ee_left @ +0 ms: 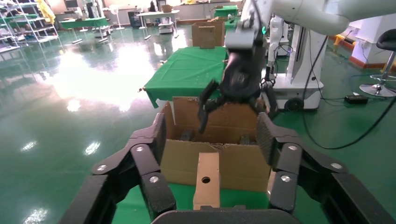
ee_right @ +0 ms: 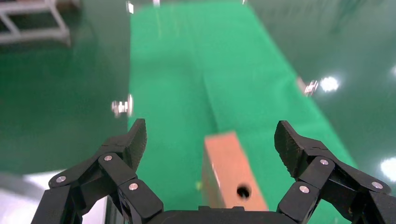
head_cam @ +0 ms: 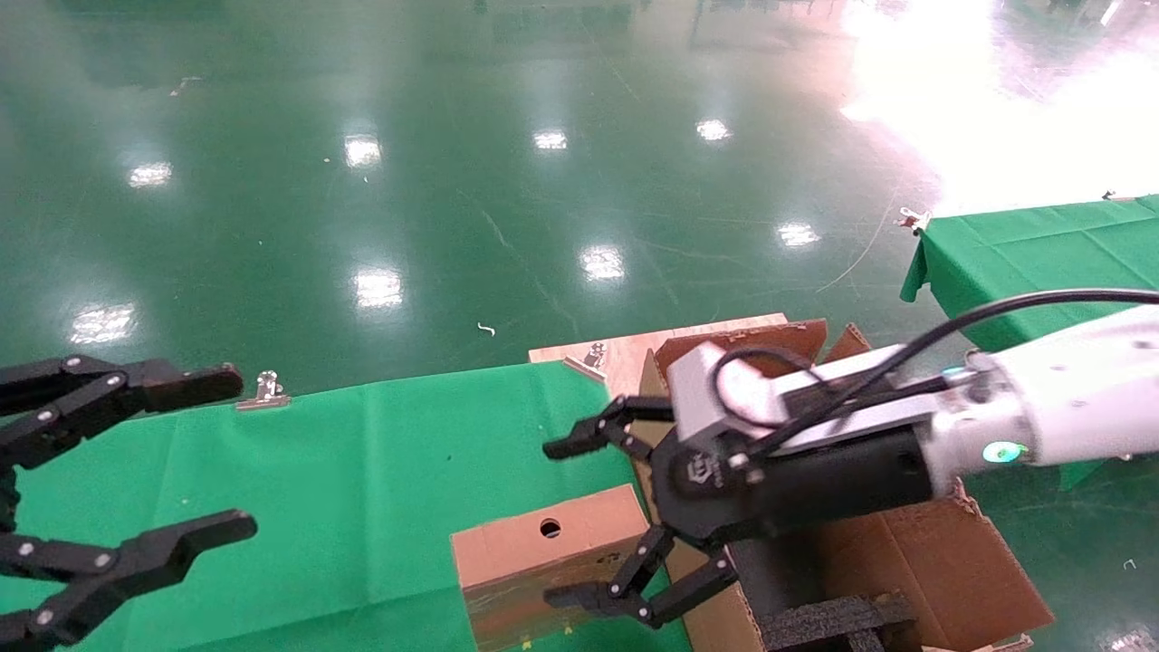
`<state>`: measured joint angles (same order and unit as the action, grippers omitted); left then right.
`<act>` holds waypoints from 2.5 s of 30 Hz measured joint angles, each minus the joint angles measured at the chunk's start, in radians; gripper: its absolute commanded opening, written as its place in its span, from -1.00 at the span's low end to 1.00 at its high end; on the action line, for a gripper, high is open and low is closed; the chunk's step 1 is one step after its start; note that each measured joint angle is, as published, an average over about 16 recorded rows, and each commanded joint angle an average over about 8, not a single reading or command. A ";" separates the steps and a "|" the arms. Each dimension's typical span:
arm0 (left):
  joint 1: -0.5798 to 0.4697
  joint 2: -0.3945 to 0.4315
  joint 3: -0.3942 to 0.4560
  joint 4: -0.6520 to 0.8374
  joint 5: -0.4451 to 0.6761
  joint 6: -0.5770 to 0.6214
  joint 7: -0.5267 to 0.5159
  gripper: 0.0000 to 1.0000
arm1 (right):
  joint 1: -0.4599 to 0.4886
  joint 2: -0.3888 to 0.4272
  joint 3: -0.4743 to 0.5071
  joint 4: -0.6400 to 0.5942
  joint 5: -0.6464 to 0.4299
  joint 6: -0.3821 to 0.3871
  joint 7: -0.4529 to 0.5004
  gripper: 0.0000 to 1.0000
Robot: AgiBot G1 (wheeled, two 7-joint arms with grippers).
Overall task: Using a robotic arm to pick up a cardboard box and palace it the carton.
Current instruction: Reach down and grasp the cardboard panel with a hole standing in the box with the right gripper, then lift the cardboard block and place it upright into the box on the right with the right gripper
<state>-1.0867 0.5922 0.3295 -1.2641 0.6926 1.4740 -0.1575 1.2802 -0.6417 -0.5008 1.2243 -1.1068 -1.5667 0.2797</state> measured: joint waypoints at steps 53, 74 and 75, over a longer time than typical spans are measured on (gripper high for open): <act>0.000 0.000 0.000 0.000 0.000 -0.001 0.000 1.00 | 0.483 -0.422 -0.664 -0.516 -0.370 -0.021 -0.288 -1.00; 0.000 0.000 0.000 0.000 -0.001 -0.001 0.000 1.00 | 0.477 -0.416 -0.654 -0.508 -0.372 -0.018 -0.283 -1.00; 0.000 0.000 0.000 0.000 -0.001 -0.001 0.000 1.00 | 0.478 -0.415 -0.654 -0.508 -0.371 -0.017 -0.283 -1.00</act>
<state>-1.0867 0.5920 0.3300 -1.2637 0.6919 1.4734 -0.1572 1.7581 -1.0567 -1.1547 0.7159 -1.4776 -1.5836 -0.0029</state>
